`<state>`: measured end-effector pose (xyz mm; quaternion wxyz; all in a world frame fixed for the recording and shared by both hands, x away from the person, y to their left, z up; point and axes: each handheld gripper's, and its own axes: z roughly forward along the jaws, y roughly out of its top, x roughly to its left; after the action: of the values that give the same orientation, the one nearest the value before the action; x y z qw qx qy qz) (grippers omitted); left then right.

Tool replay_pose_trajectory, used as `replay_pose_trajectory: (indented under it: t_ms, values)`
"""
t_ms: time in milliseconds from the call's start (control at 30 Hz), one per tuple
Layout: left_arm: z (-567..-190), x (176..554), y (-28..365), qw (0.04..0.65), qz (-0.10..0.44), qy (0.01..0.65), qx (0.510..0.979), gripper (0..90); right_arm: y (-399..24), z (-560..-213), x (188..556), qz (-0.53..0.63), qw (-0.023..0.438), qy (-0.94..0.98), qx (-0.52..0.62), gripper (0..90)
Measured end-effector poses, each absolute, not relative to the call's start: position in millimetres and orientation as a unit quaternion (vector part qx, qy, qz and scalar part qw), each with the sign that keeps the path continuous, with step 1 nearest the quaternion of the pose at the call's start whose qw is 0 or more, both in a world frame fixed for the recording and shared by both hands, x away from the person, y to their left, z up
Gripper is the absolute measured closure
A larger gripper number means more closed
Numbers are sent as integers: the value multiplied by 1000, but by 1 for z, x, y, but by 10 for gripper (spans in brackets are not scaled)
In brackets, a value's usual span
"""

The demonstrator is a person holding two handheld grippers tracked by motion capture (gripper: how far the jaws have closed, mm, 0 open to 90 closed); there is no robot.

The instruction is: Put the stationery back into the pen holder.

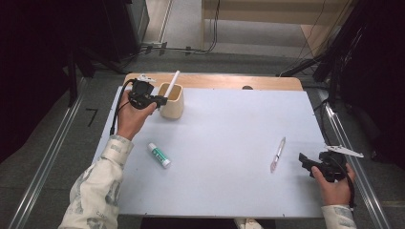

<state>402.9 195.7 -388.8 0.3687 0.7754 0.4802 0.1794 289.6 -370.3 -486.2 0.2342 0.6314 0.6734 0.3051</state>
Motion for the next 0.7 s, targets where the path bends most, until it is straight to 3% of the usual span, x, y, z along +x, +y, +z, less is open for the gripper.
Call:
replay_pose_trajectory:
  t_ms: [700]
  values:
    - [-385,417,199,383,192,494,757,795,-371,-486,290,305,234,672,633,207]
